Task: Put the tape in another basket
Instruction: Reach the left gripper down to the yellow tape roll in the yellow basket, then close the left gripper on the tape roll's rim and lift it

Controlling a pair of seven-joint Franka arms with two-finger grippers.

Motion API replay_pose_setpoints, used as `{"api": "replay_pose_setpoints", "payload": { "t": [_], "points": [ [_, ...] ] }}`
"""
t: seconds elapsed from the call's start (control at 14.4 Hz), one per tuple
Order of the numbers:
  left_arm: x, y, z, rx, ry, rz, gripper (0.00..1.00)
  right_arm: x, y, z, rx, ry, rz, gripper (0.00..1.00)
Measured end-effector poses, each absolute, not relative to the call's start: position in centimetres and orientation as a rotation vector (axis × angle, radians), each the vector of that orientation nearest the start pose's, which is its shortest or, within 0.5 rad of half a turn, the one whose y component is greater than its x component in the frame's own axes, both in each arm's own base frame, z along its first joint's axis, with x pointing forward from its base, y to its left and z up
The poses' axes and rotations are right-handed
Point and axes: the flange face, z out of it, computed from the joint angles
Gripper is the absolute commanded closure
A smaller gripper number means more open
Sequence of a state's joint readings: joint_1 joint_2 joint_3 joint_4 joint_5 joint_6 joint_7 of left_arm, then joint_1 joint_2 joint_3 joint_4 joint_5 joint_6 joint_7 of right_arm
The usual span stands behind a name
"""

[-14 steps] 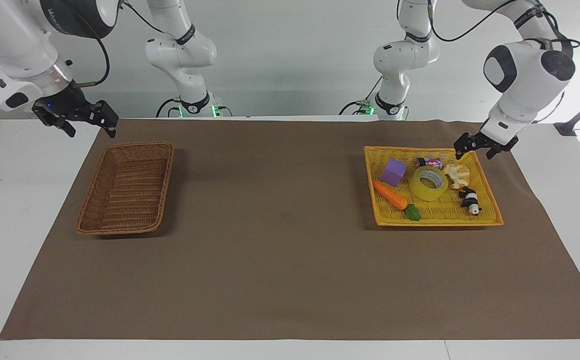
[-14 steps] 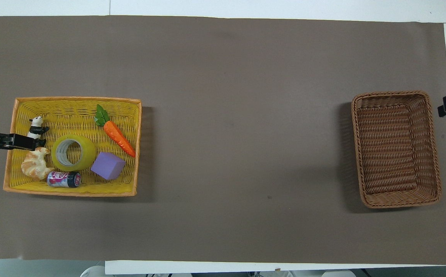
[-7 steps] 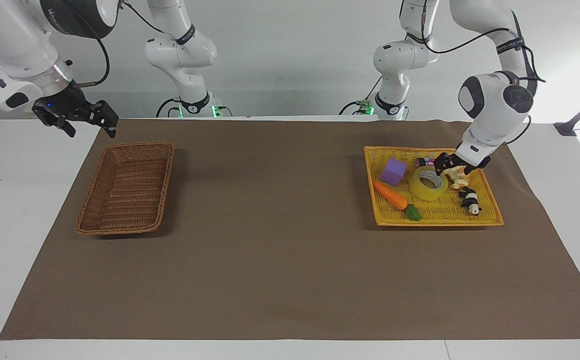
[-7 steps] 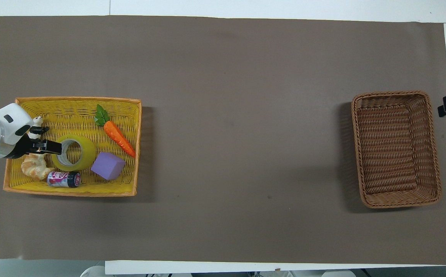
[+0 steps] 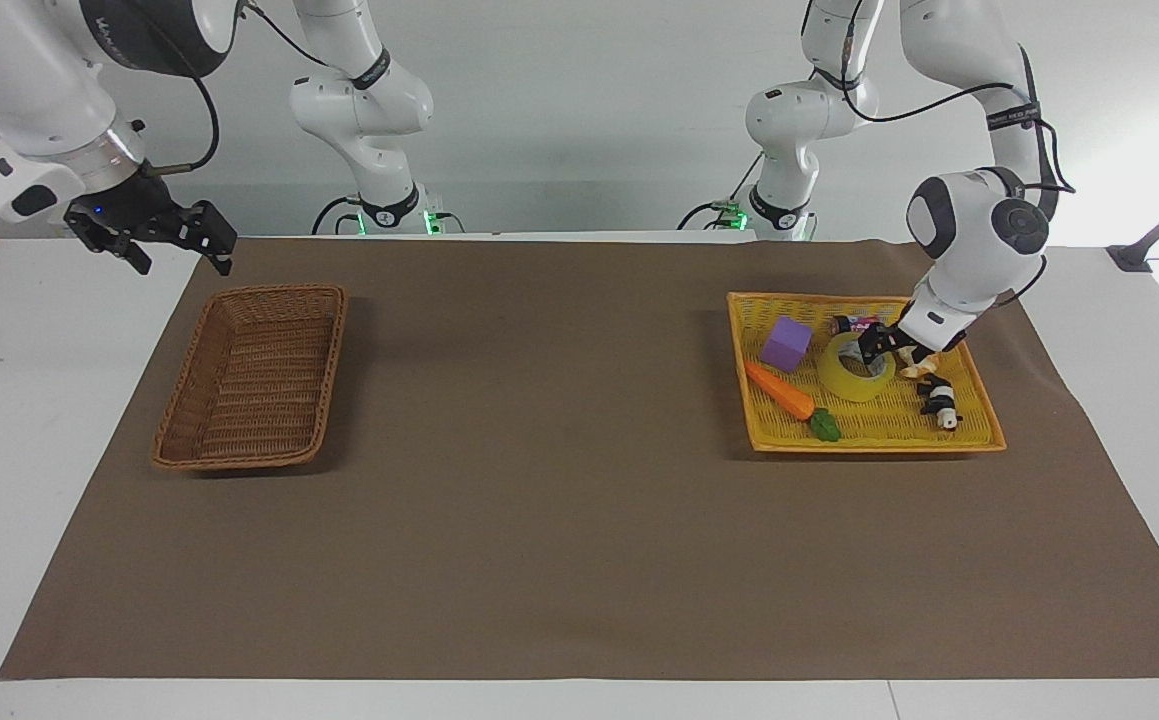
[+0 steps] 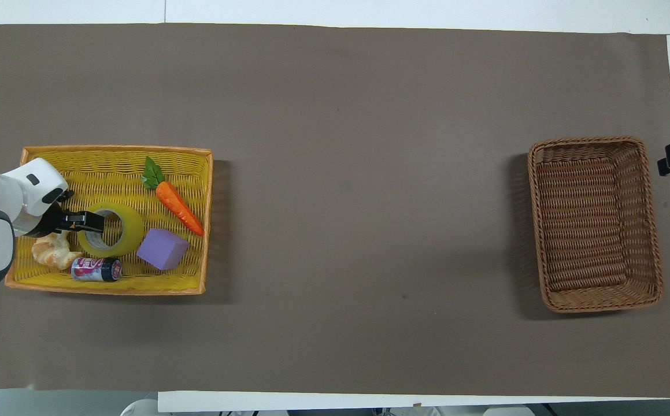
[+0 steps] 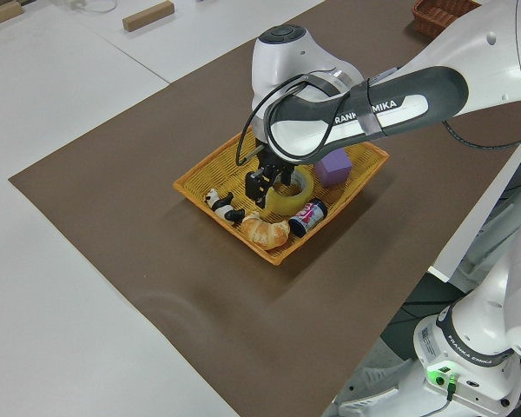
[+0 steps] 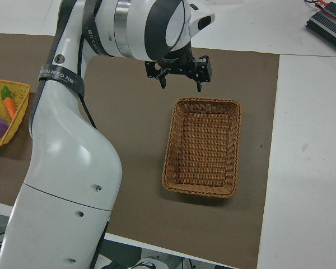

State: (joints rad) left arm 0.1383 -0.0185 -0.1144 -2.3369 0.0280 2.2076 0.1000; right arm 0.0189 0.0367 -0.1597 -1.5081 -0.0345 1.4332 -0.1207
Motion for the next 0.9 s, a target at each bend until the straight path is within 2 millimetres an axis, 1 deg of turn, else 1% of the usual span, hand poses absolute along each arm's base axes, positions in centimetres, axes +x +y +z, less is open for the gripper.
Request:
{"api": "replay_pose_setpoints", "payload": {
  "t": [0.07,0.21,0.28,0.35,0.49,0.9],
  "points": [
    [49.1,1.3,32.9,-3.118,0.145,0.182,0.26,54.5,-8.0,62.2,-3.162,0.037,0.183,0.01],
    [49.2,1.3,32.0,-3.120,0.142,0.191,0.44,54.5,-8.0,62.2,-3.162,0.037,0.183,0.01],
    [49.3,1.3,31.7,-3.121,0.128,0.185,0.51,54.5,-8.0,62.2,-3.162,0.037,0.183,0.01],
    [49.3,1.2,31.5,-3.122,0.107,0.183,0.62,54.5,-8.0,62.2,-3.162,0.037,0.183,0.01],
    [49.2,1.1,31.2,-3.122,0.068,0.187,0.78,54.5,-8.0,62.2,-3.162,0.037,0.183,0.01],
    [49.1,0.6,31.0,-3.122,0.061,0.172,0.77,54.5,-8.0,62.2,-3.162,0.037,0.183,0.01]
  ]
}}
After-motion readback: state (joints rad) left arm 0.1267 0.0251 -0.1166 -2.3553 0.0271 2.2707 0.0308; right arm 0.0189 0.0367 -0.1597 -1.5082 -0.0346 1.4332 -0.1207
